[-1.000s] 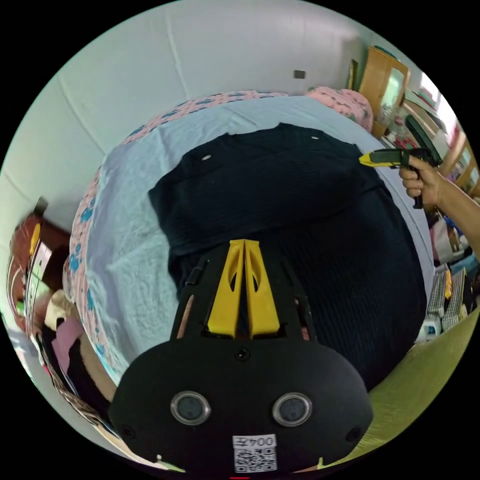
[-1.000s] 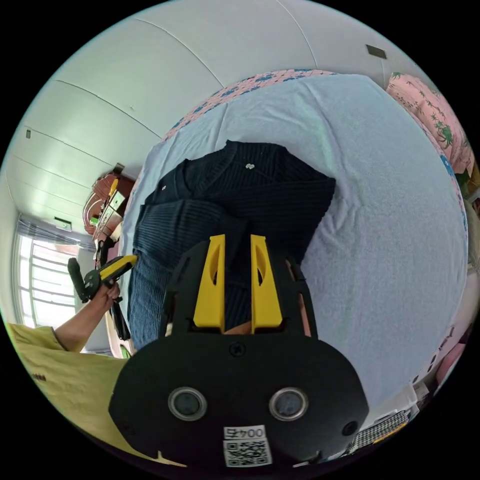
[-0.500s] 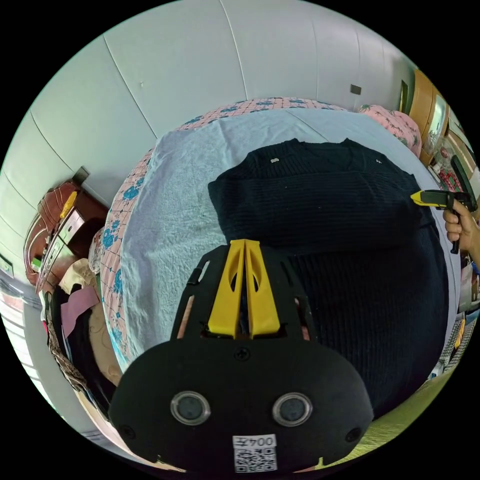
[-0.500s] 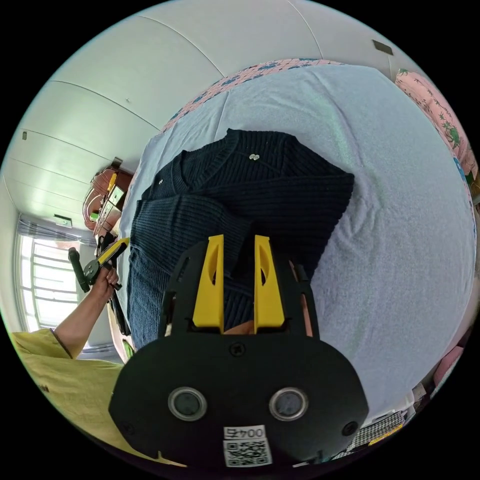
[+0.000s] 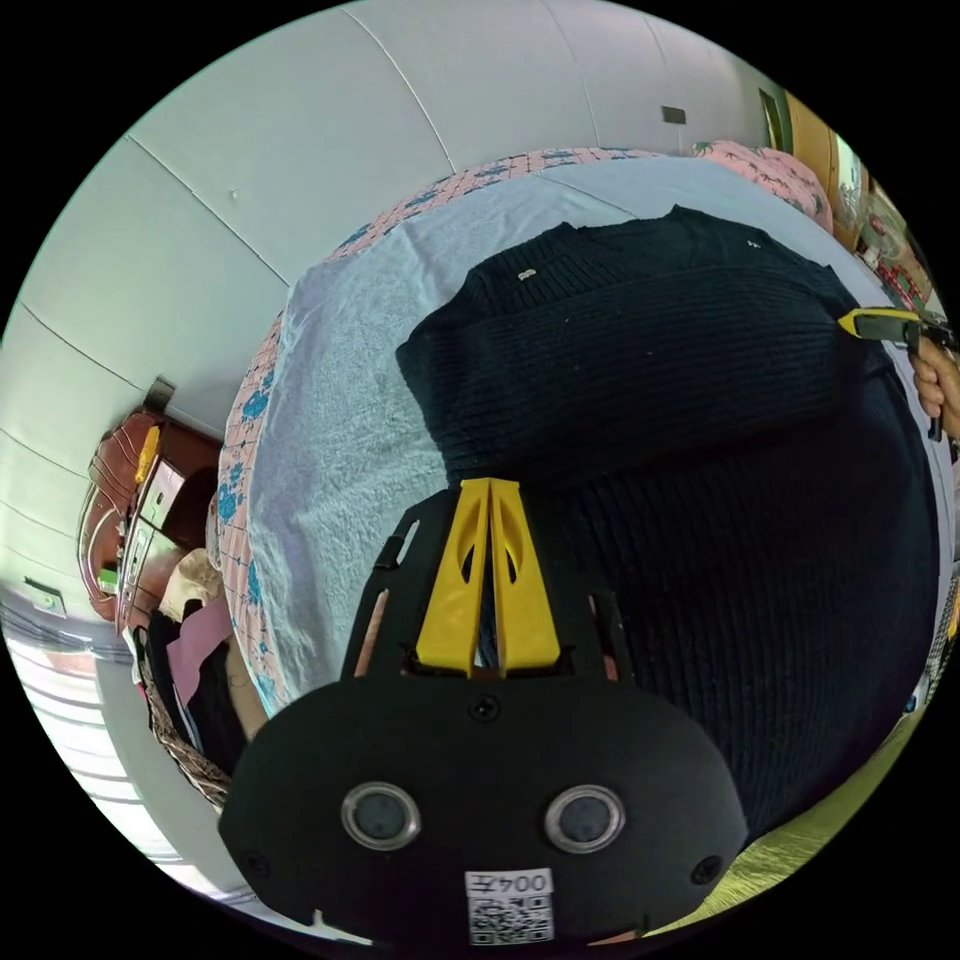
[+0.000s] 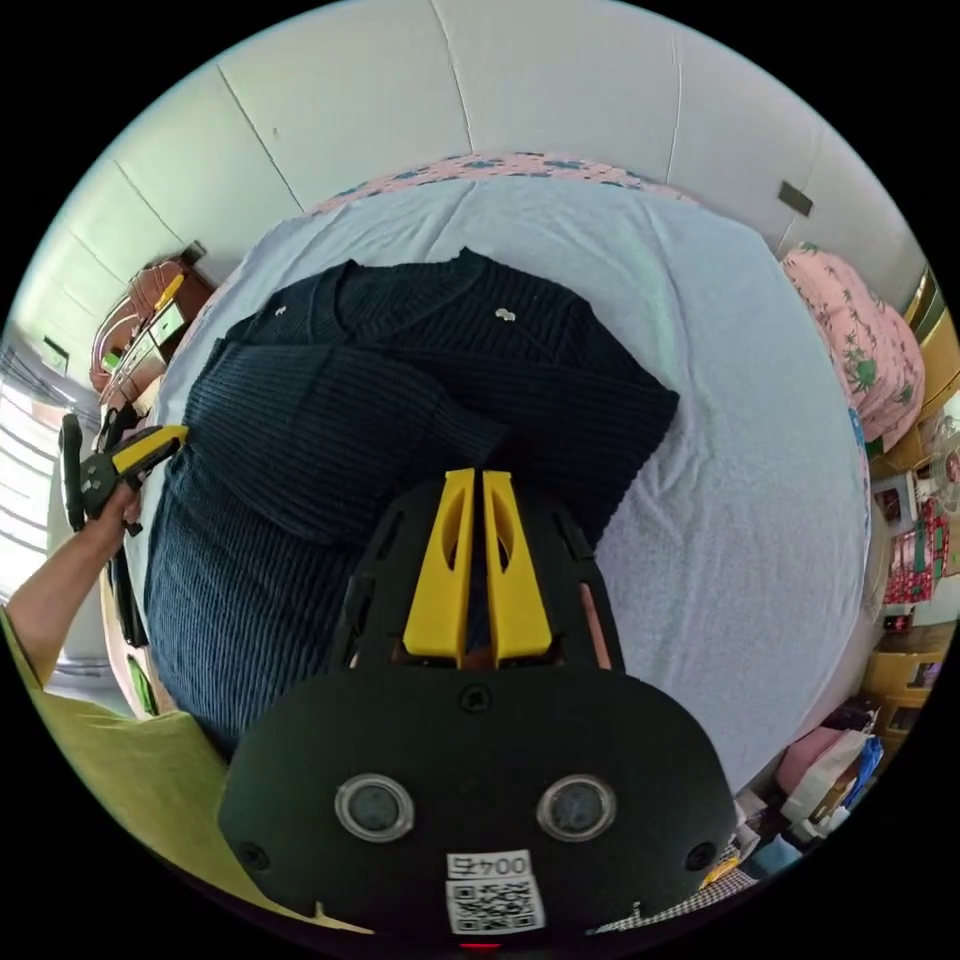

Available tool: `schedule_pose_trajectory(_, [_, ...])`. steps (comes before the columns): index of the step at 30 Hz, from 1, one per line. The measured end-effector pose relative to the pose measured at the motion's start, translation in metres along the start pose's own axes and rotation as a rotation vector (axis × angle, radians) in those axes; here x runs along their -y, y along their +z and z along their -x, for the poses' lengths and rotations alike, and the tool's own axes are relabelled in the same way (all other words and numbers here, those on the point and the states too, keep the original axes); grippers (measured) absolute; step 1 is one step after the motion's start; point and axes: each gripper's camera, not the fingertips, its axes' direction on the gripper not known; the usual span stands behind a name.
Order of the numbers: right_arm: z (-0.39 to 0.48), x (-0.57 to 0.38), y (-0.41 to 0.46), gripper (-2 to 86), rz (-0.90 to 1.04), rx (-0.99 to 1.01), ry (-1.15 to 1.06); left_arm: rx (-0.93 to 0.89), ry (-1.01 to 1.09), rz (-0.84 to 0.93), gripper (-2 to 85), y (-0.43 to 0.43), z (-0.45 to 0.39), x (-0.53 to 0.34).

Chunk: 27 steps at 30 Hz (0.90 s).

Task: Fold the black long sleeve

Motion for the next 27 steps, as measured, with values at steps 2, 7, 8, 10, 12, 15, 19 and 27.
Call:
schedule_pose_trajectory(2, [-0.004,-0.005,-0.005,3.4,0.01,0.03,0.025,-0.027,-0.022,0.003,0.6,0.0,0.006,0.001])
schedule_pose_trajectory(7, [-0.015,-0.034,-0.039,4.2,-0.074,0.069,0.08,-0.035,-0.154,-0.094,0.7,-0.022,0.034,-0.001])
schedule_pose_trajectory(8, [-0.01,-0.042,-0.044,4.4,-0.087,0.08,0.05,-0.02,-0.173,-0.103,0.7,-0.024,0.04,0.001])
schedule_pose_trajectory(10, [-0.003,-0.051,-0.047,4.5,-0.087,0.087,0.023,-0.012,-0.184,-0.106,0.7,-0.022,0.046,0.009])
schedule_pose_trajectory(12, [0.004,-0.056,-0.045,4.8,-0.078,0.081,0.006,-0.022,-0.177,-0.113,0.7,-0.02,0.049,0.022])
schedule_pose_trajectory(15, [0.021,-0.06,-0.039,6.8,-0.058,0.055,-0.042,-0.033,-0.063,-0.112,0.7,-0.01,0.04,0.049])
schedule_pose_trajectory(19, [0.043,-0.06,-0.022,8.1,0.016,-0.022,-0.148,0.001,0.018,0.011,0.6,0.029,0.044,0.061])
schedule_pose_trajectory(27, [0.032,-0.068,-0.026,7.8,-0.006,0.061,-0.103,-0.129,-0.128,-0.092,0.5,-0.013,0.092,0.035])
